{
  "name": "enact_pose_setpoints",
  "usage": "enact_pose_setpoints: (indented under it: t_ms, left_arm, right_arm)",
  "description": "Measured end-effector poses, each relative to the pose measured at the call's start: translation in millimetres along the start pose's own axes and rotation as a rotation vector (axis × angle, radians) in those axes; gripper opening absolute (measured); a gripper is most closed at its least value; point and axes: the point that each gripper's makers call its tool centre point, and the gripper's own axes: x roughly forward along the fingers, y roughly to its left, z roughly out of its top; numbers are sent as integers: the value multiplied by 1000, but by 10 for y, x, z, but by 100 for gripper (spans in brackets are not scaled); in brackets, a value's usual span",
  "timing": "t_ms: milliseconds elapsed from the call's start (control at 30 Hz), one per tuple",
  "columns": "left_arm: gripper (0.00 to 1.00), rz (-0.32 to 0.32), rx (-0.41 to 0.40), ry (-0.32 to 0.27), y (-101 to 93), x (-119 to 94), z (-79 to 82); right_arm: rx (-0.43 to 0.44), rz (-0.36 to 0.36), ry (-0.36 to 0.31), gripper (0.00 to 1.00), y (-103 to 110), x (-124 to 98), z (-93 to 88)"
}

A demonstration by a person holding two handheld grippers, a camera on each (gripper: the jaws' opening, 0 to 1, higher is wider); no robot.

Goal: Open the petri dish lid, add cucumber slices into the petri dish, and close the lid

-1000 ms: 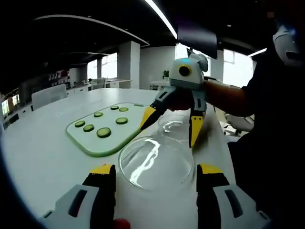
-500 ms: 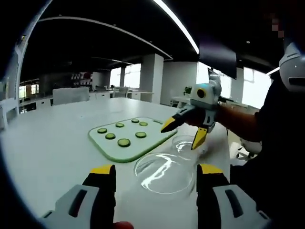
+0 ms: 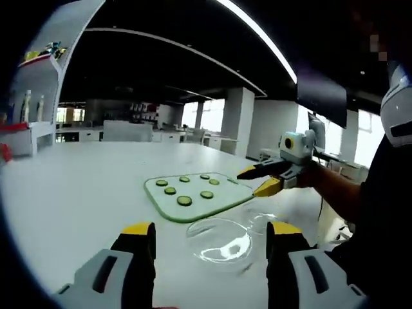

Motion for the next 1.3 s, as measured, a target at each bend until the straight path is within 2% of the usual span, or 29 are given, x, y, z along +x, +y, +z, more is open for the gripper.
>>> enact_pose_setpoints:
  t_ms: [167,233,367,600,867,1300]
  left_arm:
    - [69,101,-41,-34,165,-128,32]
    - [69,107,-63,-43,202,-148,37]
    - [69,127,-60,-23,269,-167,-30]
    - [75,120,-40,-3,232,-178,-73]
    - [74,102,-34,16,162,-196,-117]
    - [74,90,-34,31,137,-205,-191]
  right_arm:
    - [27,-16,-11,40,-60,-17,-27]
    - [30,-22,-6,40,-96,4,-45]
    - [22,-15,19,39,-163,96,-31]
    - [-7,1,72,38,-313,303,-4]
    - [-9,11,108,38,-497,495,41]
    - [-80,40,182,36,-727,834,180]
